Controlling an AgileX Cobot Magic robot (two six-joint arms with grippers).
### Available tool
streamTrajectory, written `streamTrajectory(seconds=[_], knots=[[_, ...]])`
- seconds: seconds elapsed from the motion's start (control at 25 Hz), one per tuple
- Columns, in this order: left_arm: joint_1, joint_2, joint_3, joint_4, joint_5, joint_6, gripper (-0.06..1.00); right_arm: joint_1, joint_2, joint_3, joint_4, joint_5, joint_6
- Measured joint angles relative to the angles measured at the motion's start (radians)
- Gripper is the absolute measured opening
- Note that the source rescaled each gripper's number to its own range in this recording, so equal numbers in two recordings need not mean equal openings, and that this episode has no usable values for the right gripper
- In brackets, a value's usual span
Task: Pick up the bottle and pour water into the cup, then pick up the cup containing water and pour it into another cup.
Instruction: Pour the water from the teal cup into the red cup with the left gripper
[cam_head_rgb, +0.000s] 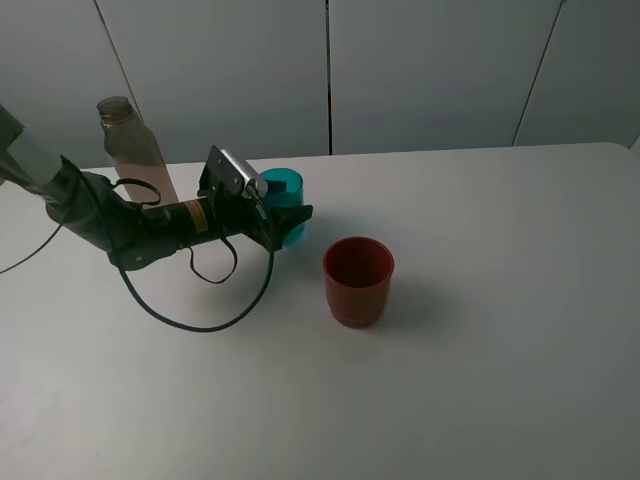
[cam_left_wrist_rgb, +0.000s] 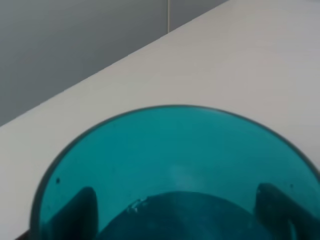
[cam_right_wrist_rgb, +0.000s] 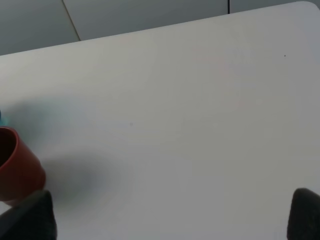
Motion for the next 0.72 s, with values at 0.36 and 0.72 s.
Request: streamTrajectory(seconds=[0.36,0.72], knots=[[-0.035,-0.179,0.0,0.226,0.203,0.006,0.1,0.0,0.0,0.0,0.0,0.0,0.0],[-0.121,-0.3,0.0,0.405,0.422,0.019,0.1,0.0,0.0,0.0,0.0,0.0,0.0]])
